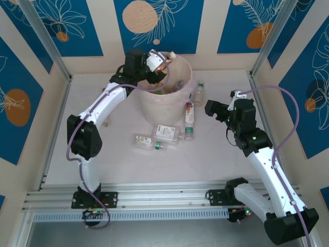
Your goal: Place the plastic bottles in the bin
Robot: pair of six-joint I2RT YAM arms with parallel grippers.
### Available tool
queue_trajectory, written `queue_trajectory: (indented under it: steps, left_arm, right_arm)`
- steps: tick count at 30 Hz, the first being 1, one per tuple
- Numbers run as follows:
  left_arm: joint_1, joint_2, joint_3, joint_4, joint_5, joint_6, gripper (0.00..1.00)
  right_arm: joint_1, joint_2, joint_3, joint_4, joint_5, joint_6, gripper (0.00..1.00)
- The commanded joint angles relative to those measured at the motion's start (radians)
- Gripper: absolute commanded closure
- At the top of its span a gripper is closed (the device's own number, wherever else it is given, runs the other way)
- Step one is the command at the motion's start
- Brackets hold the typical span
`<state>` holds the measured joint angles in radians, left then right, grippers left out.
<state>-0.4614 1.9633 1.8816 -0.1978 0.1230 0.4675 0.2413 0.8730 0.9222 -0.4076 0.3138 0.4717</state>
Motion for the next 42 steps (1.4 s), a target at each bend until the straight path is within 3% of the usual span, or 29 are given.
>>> queue_trajectory:
  steps: [1, 14, 24, 34, 42]
  left_arm:
    - [-0.008, 0.007, 0.05, 0.027, -0.084, 0.034, 0.17]
    - [-0.007, -0.062, 0.06, 0.007, -0.094, -0.154, 0.0]
    - [-0.008, -0.121, 0.043, -0.008, -0.038, -0.296, 0.0]
    - [-0.006, -0.387, -0.303, 0.218, -0.032, -0.499, 0.0]
    - [0.001, -0.564, -0.552, 0.292, -0.152, -0.678, 0.0]
  right_arm:
    - [-0.007, -0.013, 0.008, -0.012, 0.014, 0.004, 0.02]
    - [-0.009, -0.007, -0.006, -0.002, 0.011, 0.004, 0.02]
    - [-0.014, 0.036, -0.011, -0.009, -0.002, -0.005, 0.01]
    - [-0.018, 0.12, -0.031, -0.004, 0.01, 0.043, 0.0]
    - [-0.019, 0.239, -0.048, -0.008, -0.031, 0.096, 0.0]
